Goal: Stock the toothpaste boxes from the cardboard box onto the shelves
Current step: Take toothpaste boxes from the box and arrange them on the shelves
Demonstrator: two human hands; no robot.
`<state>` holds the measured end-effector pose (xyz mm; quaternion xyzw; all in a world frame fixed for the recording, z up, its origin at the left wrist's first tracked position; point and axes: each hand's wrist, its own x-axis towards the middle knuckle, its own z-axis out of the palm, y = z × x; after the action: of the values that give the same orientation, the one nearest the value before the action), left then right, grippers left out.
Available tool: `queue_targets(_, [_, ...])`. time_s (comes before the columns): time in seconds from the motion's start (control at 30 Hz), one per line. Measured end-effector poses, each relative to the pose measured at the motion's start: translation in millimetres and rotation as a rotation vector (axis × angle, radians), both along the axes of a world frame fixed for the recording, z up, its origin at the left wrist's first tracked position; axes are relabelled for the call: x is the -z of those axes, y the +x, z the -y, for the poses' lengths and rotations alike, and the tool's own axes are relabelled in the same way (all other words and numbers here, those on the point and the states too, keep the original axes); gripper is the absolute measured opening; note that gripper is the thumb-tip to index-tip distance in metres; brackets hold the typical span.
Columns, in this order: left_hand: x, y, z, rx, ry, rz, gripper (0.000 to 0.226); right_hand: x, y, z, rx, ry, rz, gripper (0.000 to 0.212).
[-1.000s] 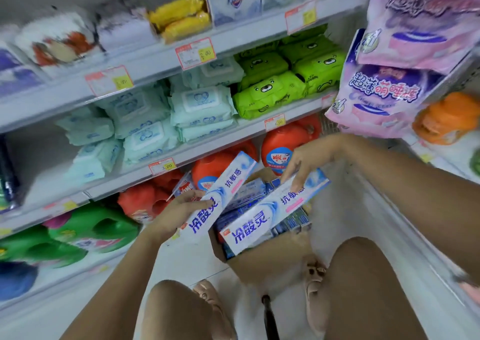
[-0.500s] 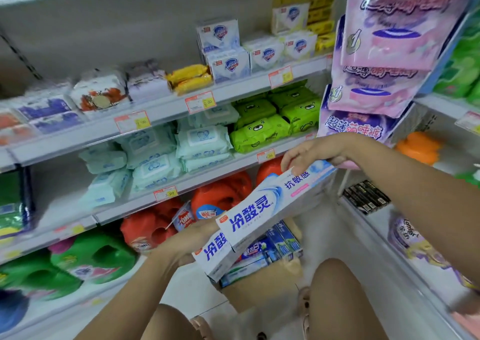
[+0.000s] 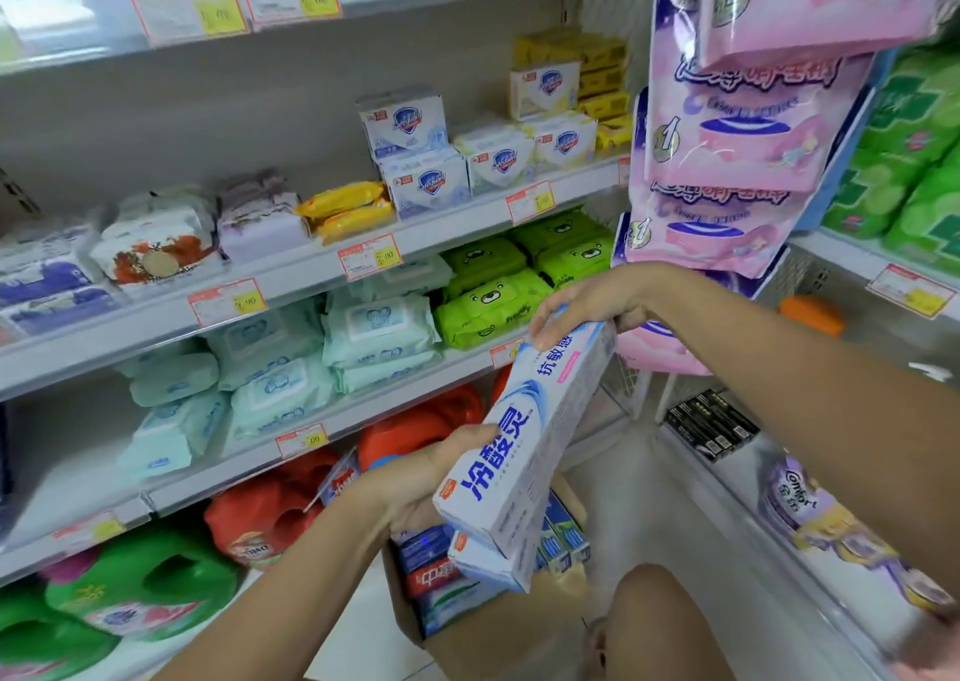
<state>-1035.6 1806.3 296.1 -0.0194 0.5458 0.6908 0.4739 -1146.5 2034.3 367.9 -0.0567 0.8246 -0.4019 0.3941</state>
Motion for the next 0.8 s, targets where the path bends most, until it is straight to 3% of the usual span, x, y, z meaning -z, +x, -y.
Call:
queue_targets(0.07, [-5,-18,-5,-0.003,0.021,0.01,0.088,-10,-9,1,0.046,-0.001,-0.042,0.013])
queue_targets(0.17, [-18,-45,-10,0.008,0.01,-0.04,0.076,-26,-28,-5,0.147,-0.007,-0.171,0.023])
queue_targets(0.23, [-29,-65,-11,-0.043,-0.01,-0.053,0.063,-32,-43,-13,0.337,-0.131,-0.279,0.021])
queue_targets(0.37, [-65,-113,-26,-0.061,-0.166,-0.097,0.081,-43,-48,-21,0.825,-0.485,-0.468,0.022])
queue_targets(0.4, [-73,-116,-22,-0.011,-0.145,-0.207,0.069,-46,-45,-18,0.863,-0.56,-0.45,0.025])
queue_targets(0.47, [-86,-128,-19,-0.006,0.04,-0.203,0.029,-59,-39,-13,0.896,-0.656,-0.426,0.022])
queue_targets(0.53, [-121,-132,-29,0.121,-0.146,-0.266,0.026,-83,-37,-11,0.97,-0.706,-0.477,0.022])
queue_targets(0.6, [-165,-141,-59,0.051,-0.232,-0.219,0.009,-115,-36,-12,1.051,-0.733,-0.547,0.039])
queue_targets(0.67, [-209,-145,-72,0.066,-0.205,-0.189,0.018,-150,-35,-16,1.096,-0.727,-0.615,0.049])
queue_targets(0.73, [-241,-151,-76,0.102,-0.128,-0.318,0.008,-185,-35,-20,1.105,-0.698,-0.702,0.044])
queue_targets(0.8, [-277,-150,-75,0.118,-0.037,-0.327,0.021,-221,-34,-23,1.088,-0.659,-0.785,0.037])
